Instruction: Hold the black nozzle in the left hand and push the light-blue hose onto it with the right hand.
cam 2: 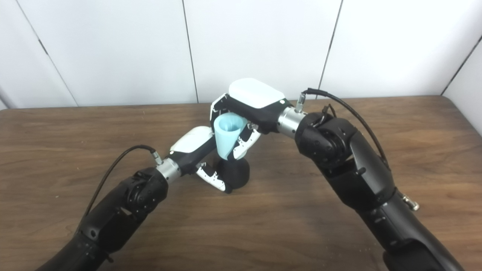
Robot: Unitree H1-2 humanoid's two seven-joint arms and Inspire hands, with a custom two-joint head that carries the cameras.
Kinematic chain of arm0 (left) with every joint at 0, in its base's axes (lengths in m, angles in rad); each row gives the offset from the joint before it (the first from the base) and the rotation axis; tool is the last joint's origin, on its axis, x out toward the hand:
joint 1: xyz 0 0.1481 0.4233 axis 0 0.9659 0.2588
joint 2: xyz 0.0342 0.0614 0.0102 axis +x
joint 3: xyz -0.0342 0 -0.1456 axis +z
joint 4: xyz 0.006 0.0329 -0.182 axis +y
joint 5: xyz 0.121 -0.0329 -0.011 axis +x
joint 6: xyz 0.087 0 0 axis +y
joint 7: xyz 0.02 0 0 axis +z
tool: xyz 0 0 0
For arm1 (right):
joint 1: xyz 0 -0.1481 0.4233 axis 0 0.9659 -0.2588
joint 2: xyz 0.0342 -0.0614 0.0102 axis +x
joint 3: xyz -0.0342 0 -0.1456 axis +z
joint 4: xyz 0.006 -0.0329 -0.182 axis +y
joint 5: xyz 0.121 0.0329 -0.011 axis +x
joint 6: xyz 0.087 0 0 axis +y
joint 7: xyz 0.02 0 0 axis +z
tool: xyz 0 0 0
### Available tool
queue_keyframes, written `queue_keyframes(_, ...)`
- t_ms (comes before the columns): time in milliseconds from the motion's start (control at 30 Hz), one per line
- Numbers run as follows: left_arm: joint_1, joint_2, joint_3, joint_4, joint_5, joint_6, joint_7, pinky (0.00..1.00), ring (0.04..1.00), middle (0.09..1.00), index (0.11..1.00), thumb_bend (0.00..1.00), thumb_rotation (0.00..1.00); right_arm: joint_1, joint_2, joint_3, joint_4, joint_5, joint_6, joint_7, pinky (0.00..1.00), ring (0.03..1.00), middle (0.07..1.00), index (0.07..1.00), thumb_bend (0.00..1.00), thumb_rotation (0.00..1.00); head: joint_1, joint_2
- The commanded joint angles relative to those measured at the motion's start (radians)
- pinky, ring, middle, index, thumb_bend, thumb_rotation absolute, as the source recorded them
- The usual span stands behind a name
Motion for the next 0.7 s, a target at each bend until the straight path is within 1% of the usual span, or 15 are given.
queue_keyframes(0, 0.015, 0.001, -0.027, 0.025, 0.045, 0.02, -0.055, 1.0, 0.614, 0.493, 0.479, 0.53, 0.0, 0.026, -0.024, 0.044, 0.007, 0.009, -0.049, 0.054, 0.37, 0.432, 0.453, 0.511, 0.52, 0.0, 0.0, 0.0)
queue_keyframes(33, 0.014, 0.002, -0.026, 0.025, 0.044, 0.019, -0.055, 1.0, 0.614, 0.492, 0.479, 0.53, 0.0, 0.026, -0.028, 0.047, 0.008, 0.009, -0.05, 0.055, 0.39, 0.449, 0.459, 0.497, 0.52, 0.0, 0.0, 0.0)
queue_keyframes(167, 0.011, 0.004, -0.025, 0.034, 0.042, 0.013, -0.053, 1.0, 0.614, 0.493, 0.479, 0.53, 0.0, 0.016, -0.04, 0.048, 0.01, 0.006, -0.046, 0.059, 0.43, 0.477, 0.472, 0.47, 0.52, 0.0, -0.005, -0.004)
queue_keyframes(267, 0.011, 0.005, -0.024, 0.036, 0.041, 0.012, -0.053, 1.0, 0.615, 0.495, 0.478, 0.53, 0.0, 0.01, -0.042, 0.034, -0.003, 0.007, -0.029, 0.051, 0.4, 0.442, 0.467, 0.495, 0.52, 0.0, -0.009, -0.007)
queue_keyframes(333, 0.012, 0.006, -0.023, 0.035, 0.04, 0.012, -0.054, 1.0, 0.615, 0.494, 0.478, 0.53, 0.0, 0.013, -0.044, 0.021, -0.03, -0.013, -0.019, 0.033, 0.37, 0.42, 0.498, 0.53, 0.52, 0.0, -0.009, -0.007)
queue_keyframes(367, 0.013, 0.006, -0.022, 0.034, 0.039, 0.013, -0.055, 1.0, 0.615, 0.495, 0.477, 0.53, 0.0, 0.017, -0.045, 0.014, -0.05, -0.034, -0.022, 0.015, 0.4, 0.529, 0.618, 0.642, 0.68, 0.01, -0.009, -0.007)
queue_keyframes(400, 0.013, 0.006, -0.021, 0.035, 0.039, 0.012, -0.055, 1.0, 0.615, 0.497, 0.477, 0.53, 0.0, 0.023, -0.045, 0.007, -0.062, -0.056, -0.032, -0.01, 0.45, 0.635, 0.729, 0.732, 0.78, 0.05, -0.008, -0.01)
queue_keyframes(433, 0.013, 0.006, -0.02, 0.035, 0.038, 0.011, -0.055, 1.0, 0.615, 0.497, 0.476, 0.53, 0.0, 0.029, -0.044, -0.002, -0.071, -0.075, -0.044, -0.036, 0.53, 0.736, 0.826, 0.804, 0.87, 0.1, -0.008, -0.011)
queue_keyframes(500, 0.013, 0.006, -0.019, 0.038, 0.037, 0.008, -0.054, 1.0, 0.615, 0.494, 0.478, 0.53, 0.0, 0.037, -0.042, -0.021, -0.078, -0.1, -0.066, -0.078, 0.62, 0.836, 0.915, 0.869, 0.92, 0.16, -0.008, -0.012)
queue_keyframes(567, 0.013, 0.007, -0.018, 0.042, 0.037, 0.003, -0.053, 1.0, 0.614, 0.482, 0.484, 0.53, 0.0, 0.032, -0.044, -0.037, -0.091, -0.121, -0.057, -0.077, 0.7, 0.906, 0.97, 0.922, 0.95, 0.21, -0.009, -0.014)
queue_keyframes(600, 0.012, 0.007, -0.018, 0.045, 0.037, 0.002, -0.052, 1.0, 0.613, 0.476, 0.486, 0.53, 0.0, 0.027, -0.044, -0.042, -0.1, -0.135, -0.035, -0.056, 0.73, 0.934, 0.985, 0.948, 0.96, 0.24, -0.012, -0.015)
queue_keyframes(633, 0.011, 0.006, -0.018, 0.048, 0.037, 0.001, -0.052, 1.0, 0.611, 0.469, 0.489, 0.53, 0.0, 0.019, -0.044, -0.047, -0.113, -0.149, 0.006, -0.017, 0.77, 0.965, 0.994, 0.979, 0.98, 0.27, -0.012, -0.015)
queue_keyframes(667, 0.011, 0.005, -0.018, 0.051, 0.039, 0.001, -0.051, 1.0, 0.61, 0.467, 0.49, 0.53, 0.0, 0.011, -0.041, -0.053, -0.129, -0.16, 0.059, 0.03, 0.79, 0.982, 0.997, 0.99, 0.99, 0.29, -0.012, -0.015)
